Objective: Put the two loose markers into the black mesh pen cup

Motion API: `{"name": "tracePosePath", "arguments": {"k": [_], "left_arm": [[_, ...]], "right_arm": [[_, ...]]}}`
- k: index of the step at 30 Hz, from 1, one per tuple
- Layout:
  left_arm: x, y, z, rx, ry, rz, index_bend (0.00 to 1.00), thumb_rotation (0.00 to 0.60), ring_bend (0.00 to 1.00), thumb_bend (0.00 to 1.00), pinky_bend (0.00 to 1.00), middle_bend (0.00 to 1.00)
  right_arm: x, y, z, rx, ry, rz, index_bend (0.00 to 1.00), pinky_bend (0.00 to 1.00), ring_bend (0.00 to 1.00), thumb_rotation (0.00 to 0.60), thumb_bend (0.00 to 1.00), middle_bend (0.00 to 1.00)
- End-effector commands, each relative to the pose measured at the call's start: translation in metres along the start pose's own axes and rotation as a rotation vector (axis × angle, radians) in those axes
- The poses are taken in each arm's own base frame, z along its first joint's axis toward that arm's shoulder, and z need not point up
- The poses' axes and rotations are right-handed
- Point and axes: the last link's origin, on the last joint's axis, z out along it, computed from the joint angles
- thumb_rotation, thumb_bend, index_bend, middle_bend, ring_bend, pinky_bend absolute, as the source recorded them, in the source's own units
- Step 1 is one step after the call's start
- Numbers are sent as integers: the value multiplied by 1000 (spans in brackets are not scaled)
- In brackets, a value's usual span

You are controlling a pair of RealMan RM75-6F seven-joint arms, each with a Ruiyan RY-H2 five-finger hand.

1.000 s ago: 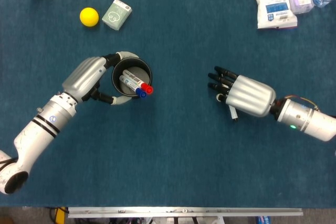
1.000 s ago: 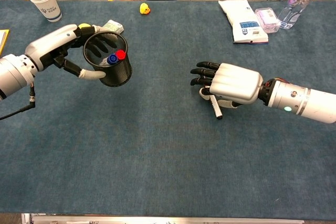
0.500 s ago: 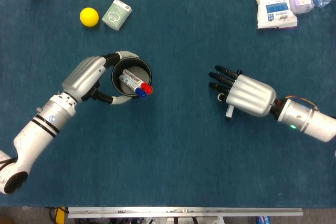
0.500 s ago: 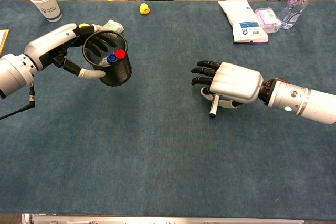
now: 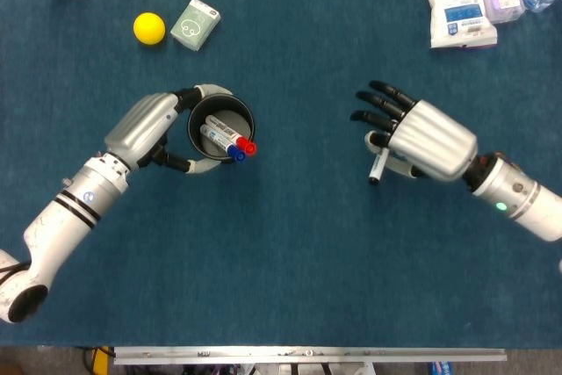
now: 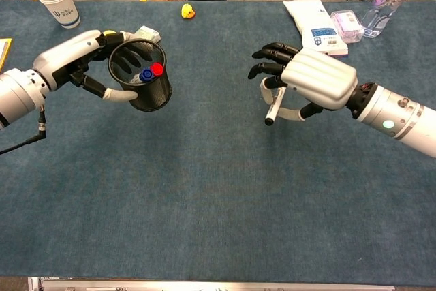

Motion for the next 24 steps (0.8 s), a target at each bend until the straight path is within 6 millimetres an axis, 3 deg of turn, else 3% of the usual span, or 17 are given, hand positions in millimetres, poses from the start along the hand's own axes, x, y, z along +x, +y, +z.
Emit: {"name": "tracePosePath", "arguments": {"k": [1,11,24], "left_arm": [[-2,-1,1,4,-7,3,354,600,347,216,311,396],[-14,3,5,0,-47,10,354,600,347,216,311,396],[-29,13,21,-20,-94,18,352,600,347,216,311,396]], "right_arm": [[31,3,-1,-67,94,156,606,93,100,600,308,279],[78,-16,16,-140,223,589,617,93,100,600,309,281],[86,-52,50,-139,200,1028,616,93,100,600,309,282]]}}
